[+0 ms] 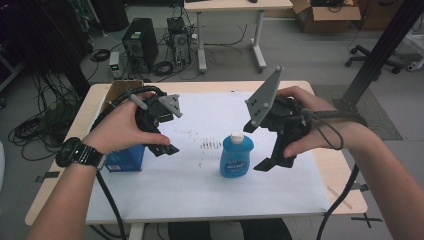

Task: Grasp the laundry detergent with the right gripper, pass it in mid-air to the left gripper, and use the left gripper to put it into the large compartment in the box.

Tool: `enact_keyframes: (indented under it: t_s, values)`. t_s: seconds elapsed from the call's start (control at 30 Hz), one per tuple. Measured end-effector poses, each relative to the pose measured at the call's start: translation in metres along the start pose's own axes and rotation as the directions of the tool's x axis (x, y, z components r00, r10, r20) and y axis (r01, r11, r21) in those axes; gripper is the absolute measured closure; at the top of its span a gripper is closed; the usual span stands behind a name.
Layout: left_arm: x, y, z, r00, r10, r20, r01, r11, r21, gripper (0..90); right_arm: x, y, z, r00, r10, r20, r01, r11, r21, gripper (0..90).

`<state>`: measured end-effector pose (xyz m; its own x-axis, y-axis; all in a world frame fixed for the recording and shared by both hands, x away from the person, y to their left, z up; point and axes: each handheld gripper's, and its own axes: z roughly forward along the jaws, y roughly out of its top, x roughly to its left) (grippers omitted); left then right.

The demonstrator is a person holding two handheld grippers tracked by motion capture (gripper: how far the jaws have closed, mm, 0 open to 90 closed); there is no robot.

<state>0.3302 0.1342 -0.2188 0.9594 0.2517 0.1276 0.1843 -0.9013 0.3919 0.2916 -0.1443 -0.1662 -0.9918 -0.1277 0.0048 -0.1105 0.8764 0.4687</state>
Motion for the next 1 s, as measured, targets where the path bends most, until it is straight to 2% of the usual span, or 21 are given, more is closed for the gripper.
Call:
enact_keyframes:
  t_s: [0.3, 0.67, 1.0]
  values:
    - [0.003, 0.002, 0.002, 1.0, 0.0, 0.005, 0.0, 1.0, 0.004, 3.6, -0.001, -0.001, 0.001, 1.0, -0.004, -0.003, 0.004, 1.0, -0.003, 6.5]
    - [0.005, 0.0, 0.006, 0.9999, -0.012, 0.011, 0.012, 0.9999, 0.004, 3.5, -0.006, -0.005, -0.005, 0.9996, -0.028, 0.008, 0.029, 0.998, -0.058, 5.5]
    - [0.004, 0.001, 0.005, 0.9998, -0.018, 0.006, 0.018, 0.9998, -0.001, 3.5, -0.015, -0.015, -0.012, 0.9996, -0.016, 0.023, 0.018, 0.993, -0.113, 4.7]
